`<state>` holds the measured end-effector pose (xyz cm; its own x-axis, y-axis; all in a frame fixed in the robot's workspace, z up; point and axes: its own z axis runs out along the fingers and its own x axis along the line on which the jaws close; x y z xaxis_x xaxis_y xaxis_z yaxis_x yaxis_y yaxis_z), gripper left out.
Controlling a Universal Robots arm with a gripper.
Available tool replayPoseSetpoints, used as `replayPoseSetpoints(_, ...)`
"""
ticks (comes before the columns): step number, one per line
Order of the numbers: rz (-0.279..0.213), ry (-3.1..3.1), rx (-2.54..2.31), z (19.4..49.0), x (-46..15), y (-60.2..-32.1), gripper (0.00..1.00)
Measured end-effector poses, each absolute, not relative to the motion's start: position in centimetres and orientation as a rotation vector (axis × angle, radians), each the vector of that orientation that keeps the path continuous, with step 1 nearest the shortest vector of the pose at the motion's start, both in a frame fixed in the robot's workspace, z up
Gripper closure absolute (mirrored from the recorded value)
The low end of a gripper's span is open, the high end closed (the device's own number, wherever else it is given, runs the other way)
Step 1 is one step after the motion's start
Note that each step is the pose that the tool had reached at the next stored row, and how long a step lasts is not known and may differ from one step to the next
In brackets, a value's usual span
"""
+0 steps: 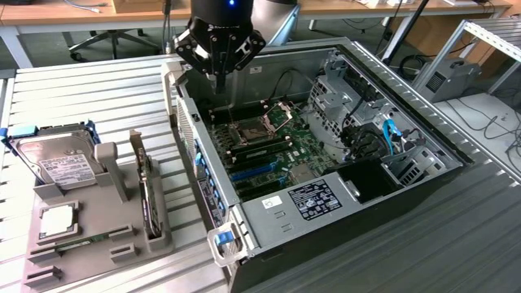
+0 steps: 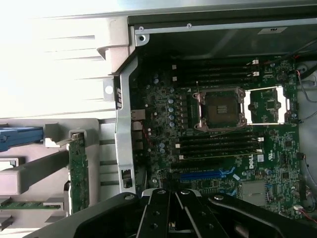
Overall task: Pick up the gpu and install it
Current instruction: 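Reach for the gpu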
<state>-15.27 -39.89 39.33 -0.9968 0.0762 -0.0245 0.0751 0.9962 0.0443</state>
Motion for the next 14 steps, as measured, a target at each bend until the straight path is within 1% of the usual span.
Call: replayPoseSetpoints(14,0.068,3.112,0.118,39.33,-15.80,-39.89,0.89)
